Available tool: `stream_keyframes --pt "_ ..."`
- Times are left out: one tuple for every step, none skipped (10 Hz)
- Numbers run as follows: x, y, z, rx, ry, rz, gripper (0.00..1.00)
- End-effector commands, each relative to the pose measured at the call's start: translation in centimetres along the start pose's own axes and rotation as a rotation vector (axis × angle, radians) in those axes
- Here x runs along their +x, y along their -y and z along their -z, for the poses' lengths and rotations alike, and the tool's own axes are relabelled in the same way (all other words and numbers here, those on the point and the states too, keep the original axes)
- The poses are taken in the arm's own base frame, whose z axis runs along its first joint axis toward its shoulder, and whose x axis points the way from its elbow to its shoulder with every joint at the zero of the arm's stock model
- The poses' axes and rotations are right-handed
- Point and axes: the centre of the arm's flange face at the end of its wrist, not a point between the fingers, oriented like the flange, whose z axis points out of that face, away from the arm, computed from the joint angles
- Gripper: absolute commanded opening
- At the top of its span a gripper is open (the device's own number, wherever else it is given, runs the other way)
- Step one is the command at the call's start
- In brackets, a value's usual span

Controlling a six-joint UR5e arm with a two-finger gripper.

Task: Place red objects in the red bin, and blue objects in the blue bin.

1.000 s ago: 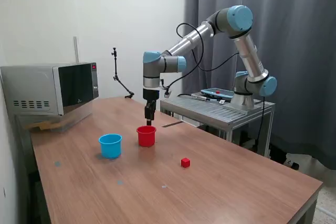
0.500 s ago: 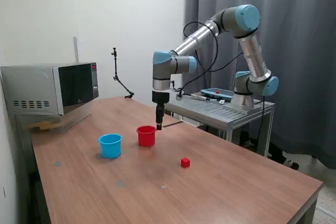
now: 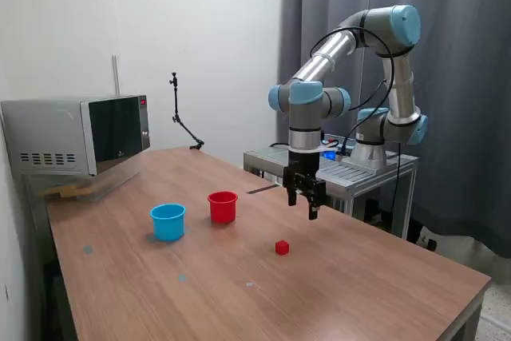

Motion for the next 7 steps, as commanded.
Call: stream_keyframes --pt "-1.4 -0.4 -0.4 0.021 -0.039 0.195 1.00" --pt "-2.8 -1.1 -1.3 0.065 -0.047 0.209 1.00" --pt "-2.8 -1.5 -2.7 0.092 -0.042 0.222 1.00" --pt "-2.7 -2.3 -3.5 0.097 -0.042 0.223 1.00" --pt "-2.6 -2.6 -5.4 0.135 -0.037 0.222 1.00" --pt "-2.2 -2.8 -6.5 0.164 -0.033 0.226 1.00" --pt "-1.8 -2.9 -6.9 0.168 -0.033 0.244 1.00"
